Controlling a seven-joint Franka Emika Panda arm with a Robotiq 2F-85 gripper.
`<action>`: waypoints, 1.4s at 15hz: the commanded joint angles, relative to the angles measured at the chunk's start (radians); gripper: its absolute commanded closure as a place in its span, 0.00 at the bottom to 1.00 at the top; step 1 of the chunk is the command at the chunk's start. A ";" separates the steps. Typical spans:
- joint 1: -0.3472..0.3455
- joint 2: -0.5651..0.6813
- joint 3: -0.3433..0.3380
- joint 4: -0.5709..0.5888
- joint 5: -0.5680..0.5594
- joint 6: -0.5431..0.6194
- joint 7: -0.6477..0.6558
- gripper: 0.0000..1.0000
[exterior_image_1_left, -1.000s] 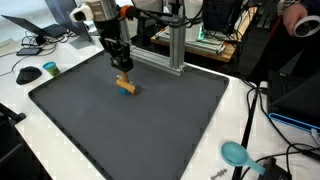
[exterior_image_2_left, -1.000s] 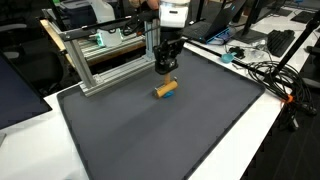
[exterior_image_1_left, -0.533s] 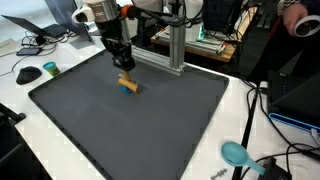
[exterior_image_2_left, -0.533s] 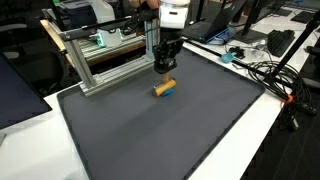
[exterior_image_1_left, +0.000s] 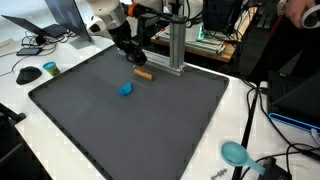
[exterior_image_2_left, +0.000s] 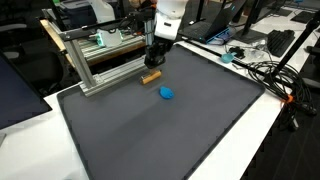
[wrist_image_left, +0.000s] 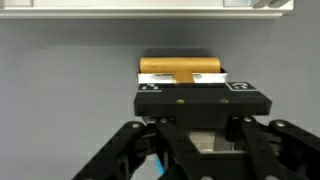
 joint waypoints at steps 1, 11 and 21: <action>0.008 0.051 -0.003 0.020 0.002 -0.069 -0.005 0.78; 0.001 -0.125 0.000 0.029 -0.060 -0.050 -0.166 0.78; -0.014 -0.174 0.013 -0.015 -0.105 0.251 -0.574 0.78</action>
